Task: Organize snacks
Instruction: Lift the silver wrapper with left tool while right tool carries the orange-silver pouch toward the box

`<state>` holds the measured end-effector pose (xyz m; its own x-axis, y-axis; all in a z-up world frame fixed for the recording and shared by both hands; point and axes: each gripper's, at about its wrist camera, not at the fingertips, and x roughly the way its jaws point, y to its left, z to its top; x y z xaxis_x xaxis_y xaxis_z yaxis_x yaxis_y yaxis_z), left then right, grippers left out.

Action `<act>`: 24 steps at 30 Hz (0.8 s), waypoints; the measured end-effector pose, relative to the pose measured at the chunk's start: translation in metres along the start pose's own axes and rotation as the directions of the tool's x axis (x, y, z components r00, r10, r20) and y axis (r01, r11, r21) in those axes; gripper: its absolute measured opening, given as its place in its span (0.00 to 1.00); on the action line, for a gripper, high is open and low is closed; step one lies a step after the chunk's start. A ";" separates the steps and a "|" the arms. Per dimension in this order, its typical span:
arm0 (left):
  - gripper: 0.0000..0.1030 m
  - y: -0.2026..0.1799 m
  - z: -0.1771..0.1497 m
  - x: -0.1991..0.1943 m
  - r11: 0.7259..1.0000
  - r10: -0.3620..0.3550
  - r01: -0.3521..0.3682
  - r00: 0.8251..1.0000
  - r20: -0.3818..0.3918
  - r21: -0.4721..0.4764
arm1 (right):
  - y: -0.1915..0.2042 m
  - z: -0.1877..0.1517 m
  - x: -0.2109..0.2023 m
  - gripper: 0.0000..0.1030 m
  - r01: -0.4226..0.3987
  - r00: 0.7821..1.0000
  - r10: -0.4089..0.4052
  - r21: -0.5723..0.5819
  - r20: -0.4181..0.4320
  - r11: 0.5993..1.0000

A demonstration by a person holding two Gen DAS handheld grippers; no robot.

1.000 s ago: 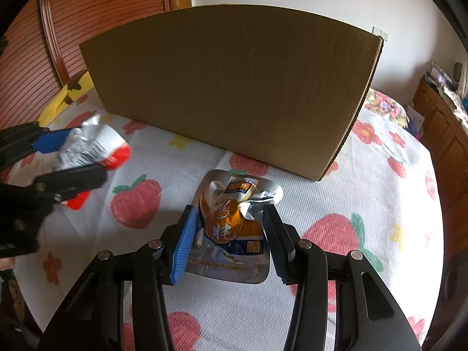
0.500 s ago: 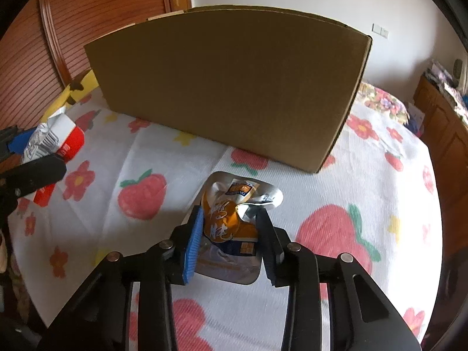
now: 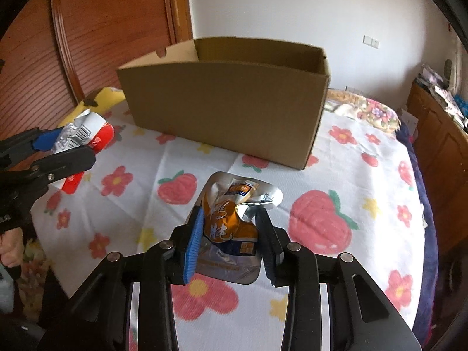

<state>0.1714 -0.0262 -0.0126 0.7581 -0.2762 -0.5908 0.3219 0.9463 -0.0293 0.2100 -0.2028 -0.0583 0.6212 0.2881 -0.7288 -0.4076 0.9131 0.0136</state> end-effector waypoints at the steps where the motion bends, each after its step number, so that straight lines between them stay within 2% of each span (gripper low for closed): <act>1: 0.53 -0.001 0.000 -0.003 1.000 0.000 0.000 1.000 0.004 0.001 | 0.000 -0.001 -0.006 0.35 0.001 1.000 -0.001 0.005 0.008 1.000; 15: 0.53 -0.008 0.011 -0.046 1.000 0.014 -0.014 0.996 0.090 0.000 | 0.006 0.000 -0.075 0.35 0.022 0.993 -0.023 0.013 0.112 1.000; 24: 0.53 -0.005 0.043 -0.058 1.000 0.019 -0.022 0.990 0.142 0.020 | 0.011 0.020 -0.117 0.35 0.020 0.980 -0.021 0.004 0.198 1.000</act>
<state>0.1501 -0.0216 0.0566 0.8368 -0.2790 -0.4712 0.3161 0.9487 -0.0002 0.1462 -0.2208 0.0413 0.7499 0.3205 -0.5788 -0.3921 0.9199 0.0014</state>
